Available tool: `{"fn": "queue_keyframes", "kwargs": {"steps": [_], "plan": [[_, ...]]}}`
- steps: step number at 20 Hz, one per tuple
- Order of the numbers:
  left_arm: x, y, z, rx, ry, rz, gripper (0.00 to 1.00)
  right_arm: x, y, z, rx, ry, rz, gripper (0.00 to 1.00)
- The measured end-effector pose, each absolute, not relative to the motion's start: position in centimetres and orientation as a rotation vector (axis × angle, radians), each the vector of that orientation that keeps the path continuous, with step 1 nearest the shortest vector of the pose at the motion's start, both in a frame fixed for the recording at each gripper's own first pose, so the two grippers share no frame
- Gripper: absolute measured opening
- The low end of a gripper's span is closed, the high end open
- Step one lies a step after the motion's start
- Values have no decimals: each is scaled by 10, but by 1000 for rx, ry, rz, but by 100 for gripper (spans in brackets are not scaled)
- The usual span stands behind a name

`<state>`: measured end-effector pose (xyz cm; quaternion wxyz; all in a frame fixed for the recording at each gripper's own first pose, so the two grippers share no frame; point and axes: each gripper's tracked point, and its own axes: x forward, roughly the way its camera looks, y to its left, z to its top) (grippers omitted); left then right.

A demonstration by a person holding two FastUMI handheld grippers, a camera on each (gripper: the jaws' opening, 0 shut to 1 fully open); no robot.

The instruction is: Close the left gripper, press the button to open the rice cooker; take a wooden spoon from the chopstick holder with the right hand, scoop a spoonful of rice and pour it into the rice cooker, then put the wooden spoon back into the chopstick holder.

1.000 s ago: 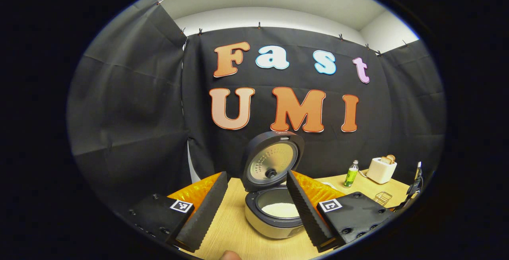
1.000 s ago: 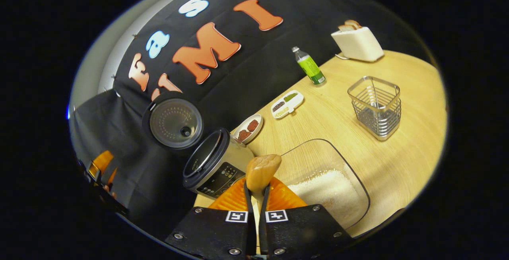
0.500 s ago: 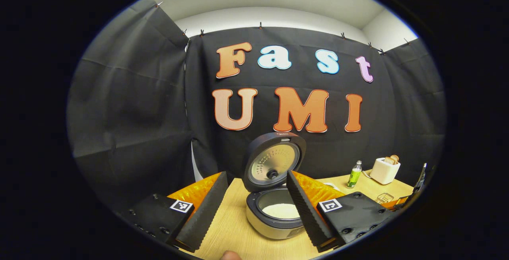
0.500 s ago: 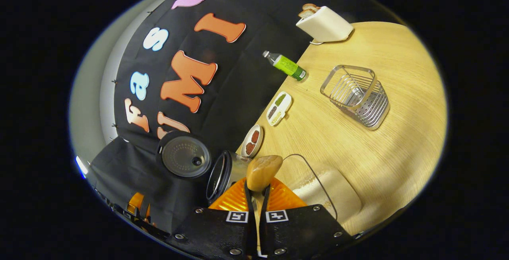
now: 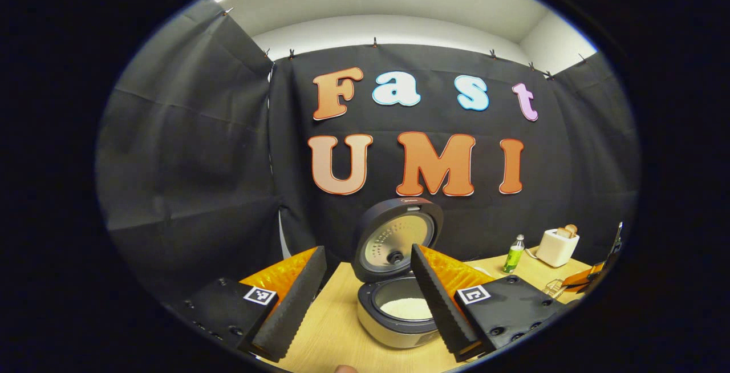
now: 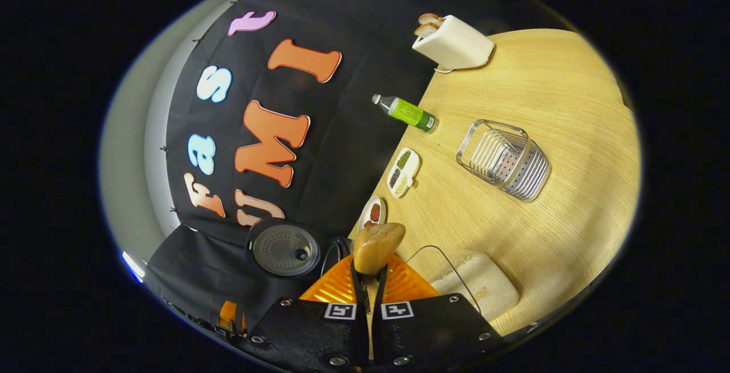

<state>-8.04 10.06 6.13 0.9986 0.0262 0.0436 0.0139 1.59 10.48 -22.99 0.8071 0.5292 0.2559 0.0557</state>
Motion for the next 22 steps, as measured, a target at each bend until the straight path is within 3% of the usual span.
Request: {"fn": "queue_keyframes", "kwargs": {"steps": [17, 22], "plan": [[-67, 101, 47, 37, 120, -3, 100, 102, 149, -110, 1200, 455, 158, 2], [-67, 117, 36, 22, 138, 5, 97, 137, 173, -102, 1191, 465, 140, 2]]}}
